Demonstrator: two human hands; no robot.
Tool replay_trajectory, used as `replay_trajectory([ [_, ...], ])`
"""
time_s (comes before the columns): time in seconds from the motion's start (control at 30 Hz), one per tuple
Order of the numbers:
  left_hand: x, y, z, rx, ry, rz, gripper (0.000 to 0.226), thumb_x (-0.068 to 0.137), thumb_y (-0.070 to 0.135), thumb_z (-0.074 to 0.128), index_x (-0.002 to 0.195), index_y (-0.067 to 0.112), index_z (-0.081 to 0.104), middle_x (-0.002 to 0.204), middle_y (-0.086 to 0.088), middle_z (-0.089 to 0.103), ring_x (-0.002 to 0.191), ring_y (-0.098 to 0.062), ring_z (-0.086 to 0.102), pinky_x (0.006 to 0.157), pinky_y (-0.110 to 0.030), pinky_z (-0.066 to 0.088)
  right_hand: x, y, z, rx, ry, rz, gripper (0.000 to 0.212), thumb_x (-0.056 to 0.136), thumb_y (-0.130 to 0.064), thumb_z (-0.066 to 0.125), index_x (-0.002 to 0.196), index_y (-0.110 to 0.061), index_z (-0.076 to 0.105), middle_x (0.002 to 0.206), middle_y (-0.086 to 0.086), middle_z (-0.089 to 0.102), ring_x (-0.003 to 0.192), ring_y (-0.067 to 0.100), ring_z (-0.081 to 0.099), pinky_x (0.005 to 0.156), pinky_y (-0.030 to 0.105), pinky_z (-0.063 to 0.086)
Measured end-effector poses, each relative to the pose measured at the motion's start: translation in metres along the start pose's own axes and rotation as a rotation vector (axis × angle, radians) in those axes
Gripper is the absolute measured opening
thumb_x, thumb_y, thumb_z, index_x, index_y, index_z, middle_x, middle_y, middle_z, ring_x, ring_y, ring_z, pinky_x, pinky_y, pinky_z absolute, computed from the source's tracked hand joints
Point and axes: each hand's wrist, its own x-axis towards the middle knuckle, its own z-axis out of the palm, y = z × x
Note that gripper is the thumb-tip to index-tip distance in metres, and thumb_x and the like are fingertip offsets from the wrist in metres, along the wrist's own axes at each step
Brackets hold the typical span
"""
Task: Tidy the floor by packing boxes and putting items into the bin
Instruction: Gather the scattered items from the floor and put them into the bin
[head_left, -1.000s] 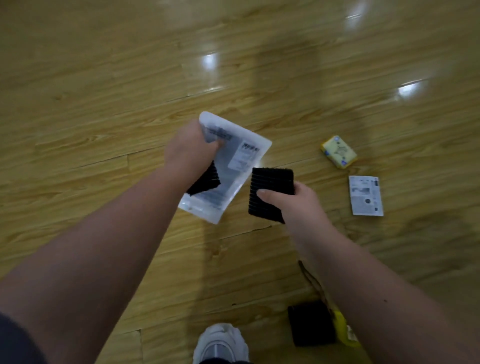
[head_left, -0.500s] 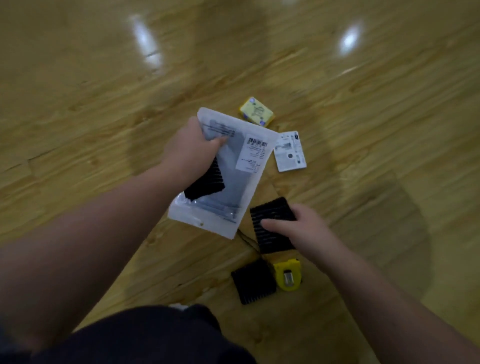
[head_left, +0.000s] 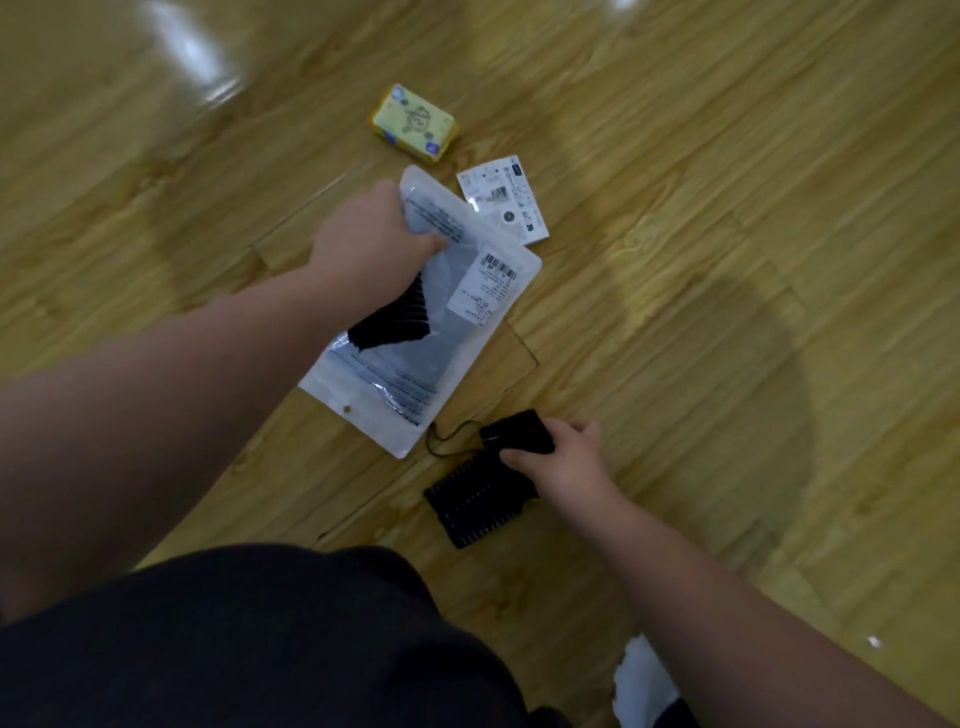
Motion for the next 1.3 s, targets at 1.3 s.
replay_trajectory([
  [1.3, 0.007, 0.006, -0.01, -0.031, 0.032, 0.046, 0.04, 0.087, 0.045, 0.063, 0.116, 0.02, 0.052, 0.107, 0.001, 0.062, 0.094, -0.021, 0.058, 0.072, -0.035, 0.042, -0.011, -0.028, 0.028, -0.364, -0.245, -0.354, 0.046, 0.074, -0.026, 0.078, 0.111, -0.016, 0.053, 0.116, 0.003, 0.036, 0.1, 0.021, 0.051, 0.092, 0.033, 0.05],
])
